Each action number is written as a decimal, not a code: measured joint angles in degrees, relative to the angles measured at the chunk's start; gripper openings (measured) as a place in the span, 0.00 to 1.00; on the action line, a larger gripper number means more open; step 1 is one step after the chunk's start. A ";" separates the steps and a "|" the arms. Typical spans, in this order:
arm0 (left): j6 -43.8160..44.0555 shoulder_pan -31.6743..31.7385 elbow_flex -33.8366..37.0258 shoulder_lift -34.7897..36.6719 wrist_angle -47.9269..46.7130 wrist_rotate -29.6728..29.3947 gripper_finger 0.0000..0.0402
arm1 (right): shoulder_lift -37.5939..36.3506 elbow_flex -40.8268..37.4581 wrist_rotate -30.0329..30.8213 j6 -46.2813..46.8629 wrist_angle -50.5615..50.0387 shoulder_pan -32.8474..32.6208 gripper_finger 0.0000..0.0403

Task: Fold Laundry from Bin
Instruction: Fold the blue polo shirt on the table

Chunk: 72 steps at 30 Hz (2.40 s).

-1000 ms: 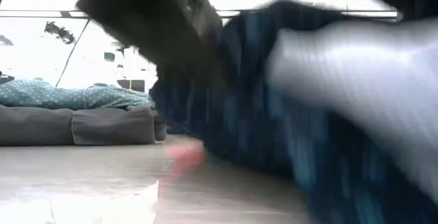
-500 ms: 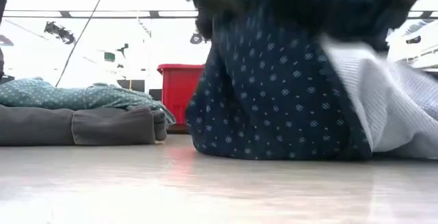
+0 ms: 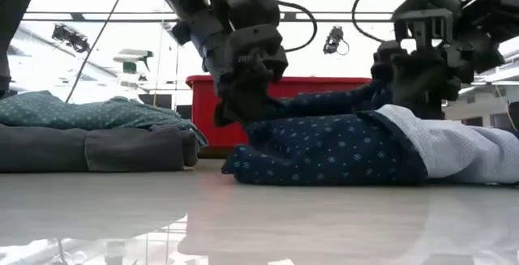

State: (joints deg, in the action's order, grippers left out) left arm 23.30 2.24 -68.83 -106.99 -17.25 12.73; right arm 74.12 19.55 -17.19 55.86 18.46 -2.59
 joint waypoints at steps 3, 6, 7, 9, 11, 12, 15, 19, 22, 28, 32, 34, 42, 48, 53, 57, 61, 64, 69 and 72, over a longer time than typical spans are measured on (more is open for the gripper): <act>1.21 1.14 -0.09 1.60 -0.29 0.16 0.30 | -3.34 0.00 3.62 2.55 -0.22 0.54 0.45; 0.88 2.23 -0.14 4.43 -0.22 -0.14 0.36 | -6.36 0.00 8.36 3.72 -0.59 1.06 0.48; 0.15 2.53 -0.14 5.47 -0.08 -0.37 0.38 | -7.53 0.00 9.93 2.95 -0.80 1.11 0.48; -0.73 3.26 -0.15 7.86 0.41 -2.08 0.41 | -9.64 0.00 12.90 -0.08 -0.94 1.15 0.48; -0.92 4.07 -0.17 9.95 1.42 -3.29 0.43 | -11.70 0.00 15.74 -4.00 -1.91 0.85 0.47; -0.85 4.42 -0.18 11.20 1.66 -3.66 0.43 | -12.67 0.01 16.13 -5.95 -1.81 0.72 0.46; -1.49 3.49 -0.25 14.29 1.67 -4.04 0.43 | -15.30 1.12 14.45 -11.26 -1.81 -0.74 0.45; -3.50 -2.43 -0.25 15.77 0.60 -3.22 0.41 | -15.43 2.79 10.48 -14.32 -2.19 -5.30 0.41; -4.68 -7.95 -0.25 14.91 0.74 -3.76 0.40 | -13.40 3.08 9.34 -13.28 -2.40 -10.42 0.39; -14.95 -19.04 -0.14 9.21 0.18 -13.63 0.39 | -8.59 3.42 19.74 -17.96 -3.56 -23.99 0.36; -20.72 -24.07 -0.14 5.74 0.75 -18.61 0.45 | -5.04 8.57 25.48 -27.10 -13.56 -30.29 0.36; -18.23 -25.37 -0.12 4.72 0.68 -20.00 0.50 | -2.89 12.01 26.32 -30.09 -20.51 -31.90 0.36; -11.07 -26.20 -0.14 3.59 3.89 -21.71 0.68 | 4.80 20.34 28.69 -37.65 -28.60 -33.09 0.48; -4.63 -24.37 -1.54 3.43 4.70 -21.81 0.71 | 8.24 27.97 28.47 -37.34 -39.13 -31.73 0.51; -5.54 -22.19 -9.02 5.74 -2.02 -21.84 0.71 | 7.31 38.15 33.13 -37.93 -55.60 -30.03 0.51; -12.08 -21.24 -13.28 6.00 -4.16 -21.90 0.71 | 5.63 40.74 31.20 -37.57 -56.98 -27.66 0.51; -13.67 -21.73 -13.29 3.72 -5.41 -22.33 0.71 | 6.54 37.45 27.98 -34.69 -56.42 -27.11 0.49; -13.65 -22.50 -13.15 -0.10 -6.75 -22.56 0.71 | 7.56 33.27 27.56 -32.00 -51.62 -29.16 0.48; -13.62 -24.67 -13.15 -6.03 -7.29 -21.94 0.71 | 9.64 29.81 28.16 -30.52 -42.03 -32.71 0.48; -13.55 -25.57 -13.10 -8.19 -7.77 -21.96 0.71 | 11.62 29.09 30.01 -30.51 -40.30 -33.86 0.48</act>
State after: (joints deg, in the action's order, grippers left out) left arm 9.74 -23.34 -81.93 -115.18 -25.02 -9.23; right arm 85.74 48.64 12.82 25.34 -21.84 -36.45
